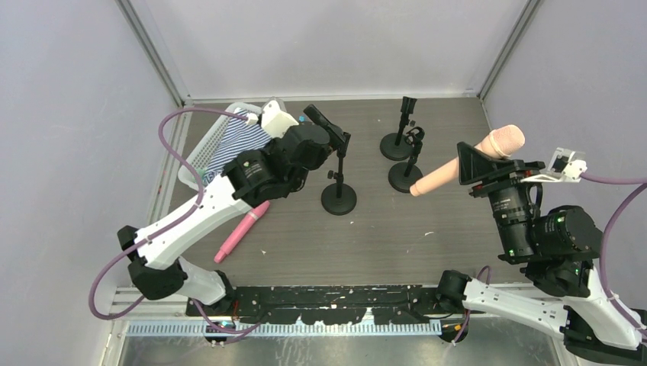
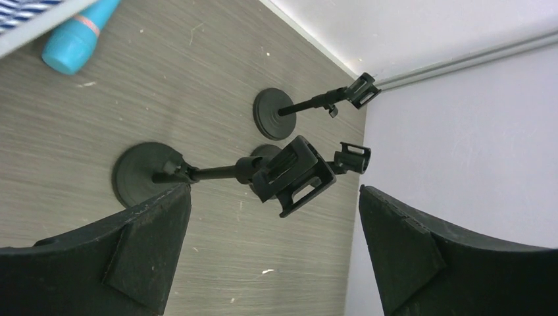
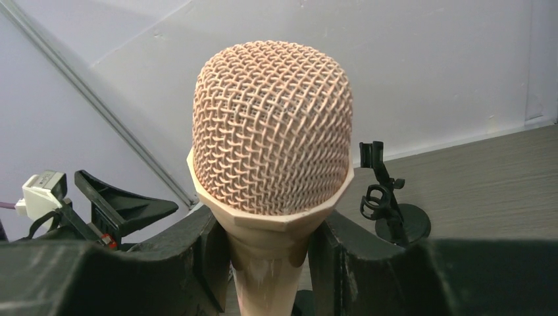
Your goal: Attach the microphones to the stand
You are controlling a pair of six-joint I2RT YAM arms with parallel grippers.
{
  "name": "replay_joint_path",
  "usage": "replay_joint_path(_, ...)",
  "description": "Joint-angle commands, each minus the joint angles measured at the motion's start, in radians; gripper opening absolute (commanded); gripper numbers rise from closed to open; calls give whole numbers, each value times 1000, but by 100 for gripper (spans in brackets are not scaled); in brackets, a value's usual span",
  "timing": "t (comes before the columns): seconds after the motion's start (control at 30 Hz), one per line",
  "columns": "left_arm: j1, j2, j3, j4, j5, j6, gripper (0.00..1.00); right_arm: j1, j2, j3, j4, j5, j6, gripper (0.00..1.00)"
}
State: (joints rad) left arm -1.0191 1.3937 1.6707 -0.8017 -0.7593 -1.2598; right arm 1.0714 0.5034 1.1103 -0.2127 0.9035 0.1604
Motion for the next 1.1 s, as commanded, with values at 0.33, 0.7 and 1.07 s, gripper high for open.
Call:
replay_joint_path(0.33,-3,96,70,-24,-34,-309,100,1,-36,-11,-54,19,43,1)
replay_joint_path(0.7,-2,197,141,1,6,-314,100,1,-54,-18,-84,38,66,1)
replay_joint_path(1.07,8,195,107,2,-1,-300,81,2,-75,-18,-99,49,74,1)
